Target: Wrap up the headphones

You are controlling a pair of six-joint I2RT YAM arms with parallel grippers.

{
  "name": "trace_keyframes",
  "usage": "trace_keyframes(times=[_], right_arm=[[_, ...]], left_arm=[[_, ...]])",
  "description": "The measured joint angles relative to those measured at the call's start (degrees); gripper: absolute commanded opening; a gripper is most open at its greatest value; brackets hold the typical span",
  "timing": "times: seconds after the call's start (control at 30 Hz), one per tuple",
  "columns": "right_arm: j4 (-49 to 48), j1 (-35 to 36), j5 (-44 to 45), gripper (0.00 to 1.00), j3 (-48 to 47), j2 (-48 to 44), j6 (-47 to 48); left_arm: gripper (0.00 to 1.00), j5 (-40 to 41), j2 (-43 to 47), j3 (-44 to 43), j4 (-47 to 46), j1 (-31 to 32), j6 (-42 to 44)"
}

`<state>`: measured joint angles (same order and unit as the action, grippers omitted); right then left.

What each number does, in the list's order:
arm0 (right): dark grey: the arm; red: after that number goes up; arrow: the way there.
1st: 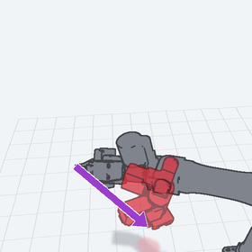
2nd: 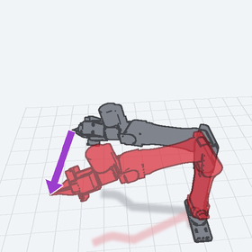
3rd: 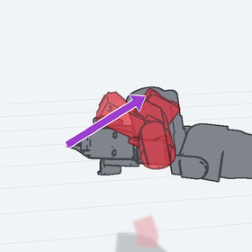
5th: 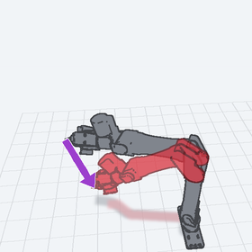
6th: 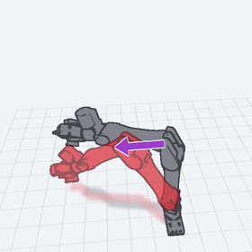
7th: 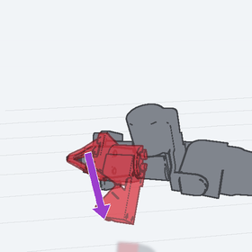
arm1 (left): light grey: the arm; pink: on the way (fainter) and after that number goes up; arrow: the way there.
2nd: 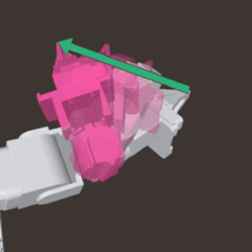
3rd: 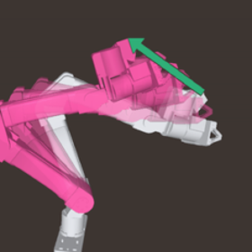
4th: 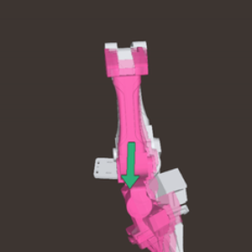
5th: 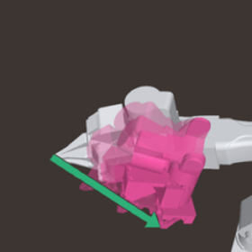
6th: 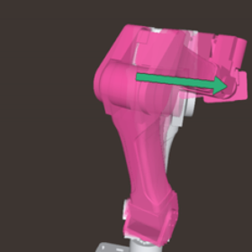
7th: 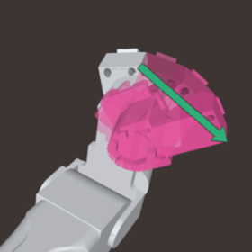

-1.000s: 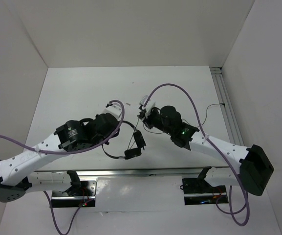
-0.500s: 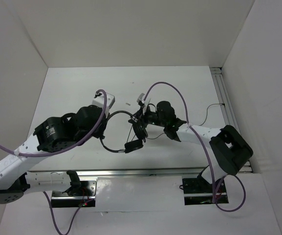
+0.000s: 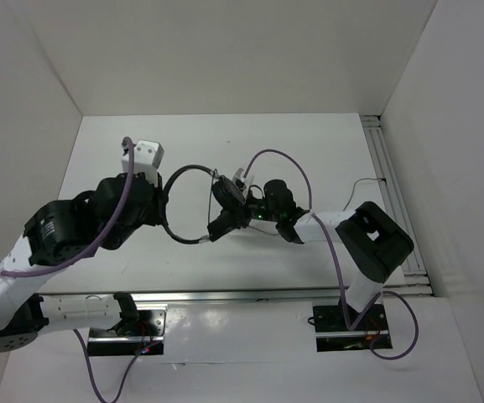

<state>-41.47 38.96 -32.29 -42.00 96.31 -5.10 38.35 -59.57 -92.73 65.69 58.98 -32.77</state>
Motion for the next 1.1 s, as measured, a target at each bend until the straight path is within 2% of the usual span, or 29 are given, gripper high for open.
trace_keyframes(times=[0.1,0.17,0.27,0.4,0.53,0.67,0.7,0.83,0.93,1.1], right_arm=[[-1.44,0.0,-1.03,0.37,1.25,0.57,-1.11],[-2.4,0.0,-1.62,0.29,1.97,0.66,-1.6],[-2.95,0.0,-2.1,0.08,2.34,0.66,-2.16],[-3.19,0.0,-2.38,0.07,2.4,0.7,-2.73],[-4.48,0.0,-2.38,0.01,3.54,0.96,-2.97],[-4.81,0.0,-2.43,0.01,4.35,1.79,-3.5],[-4.81,0.0,-2.49,0.04,4.55,1.81,-3.8],[-5.01,0.0,-2.56,0.05,5.44,1.81,-4.42],[-4.9,0.09,-2.34,0.0,6.69,1.79,-4.46],[-3.21,0.96,-0.55,0.0,8.74,-0.17,-3.85]], left_arm=[[0.0,2.51,0.52,-1.73,-0.13,0.0,-1.95],[0.0,4.13,0.9,-2.34,-0.09,0.0,-3.04],[0.0,6.19,1.03,-2.56,-0.02,0.0,-4.83],[0.0,8.09,0.81,-2.86,0.42,-1.07,-6.86],[0.0,10.34,0.57,-4.5,0.37,-2.97,-8.28],[0.0,11.13,-0.33,-5.25,-1.27,-5.44,-8.66],[0.0,11.28,-0.94,-5.49,-1.46,-6.25,-8.98],[0.0,11.21,-4.59,-7.26,-3.63,-11.85,-9.35],[0.0,9.68,-8.09,-7.37,-6.69,-17.4,-8.94],[0.0,6.08,-12.76,-7.34,-11.47,-26.84,-5.01]])
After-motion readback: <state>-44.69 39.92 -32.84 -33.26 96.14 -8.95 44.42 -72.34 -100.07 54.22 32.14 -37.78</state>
